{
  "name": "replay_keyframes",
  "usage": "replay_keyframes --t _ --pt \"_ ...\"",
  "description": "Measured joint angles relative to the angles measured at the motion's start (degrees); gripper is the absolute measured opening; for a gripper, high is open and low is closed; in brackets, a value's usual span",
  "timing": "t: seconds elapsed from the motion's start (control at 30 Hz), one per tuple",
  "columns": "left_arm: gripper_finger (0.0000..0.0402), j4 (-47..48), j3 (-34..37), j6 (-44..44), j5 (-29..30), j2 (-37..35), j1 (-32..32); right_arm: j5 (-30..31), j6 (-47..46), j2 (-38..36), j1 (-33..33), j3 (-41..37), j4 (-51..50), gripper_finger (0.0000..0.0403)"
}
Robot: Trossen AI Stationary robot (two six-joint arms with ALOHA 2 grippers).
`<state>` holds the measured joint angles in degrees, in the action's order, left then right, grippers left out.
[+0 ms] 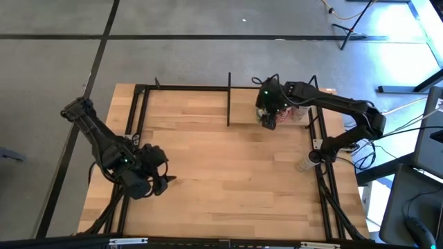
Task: Place canned beverage on shelf
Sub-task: Put the top green soda can on the shelf aligned with the other green soda can
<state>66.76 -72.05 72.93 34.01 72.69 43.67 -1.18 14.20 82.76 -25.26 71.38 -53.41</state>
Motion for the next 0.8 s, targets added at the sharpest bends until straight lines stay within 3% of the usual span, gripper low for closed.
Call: replay_keyframes --t 0.5,0.7,0.8 --pt "0.035 -3.21 0.0 -0.02 -0.02 0.0 -5.59 -1.04 4.74 -0.26 -5.17 -5.23 3.52 0.0266" --pt "0.035 -3.48 0.0 -0.02 -0.16 0.0 -5.69 2.43 4.69 0.03 -5.11 -4.45 2.96 0.0373" --pt "0.035 -3.48 0.0 -0.02 -0.16 0.0 -5.69 4.77 4.41 0.01 -5.15 -2.33 2.12 0.0385"
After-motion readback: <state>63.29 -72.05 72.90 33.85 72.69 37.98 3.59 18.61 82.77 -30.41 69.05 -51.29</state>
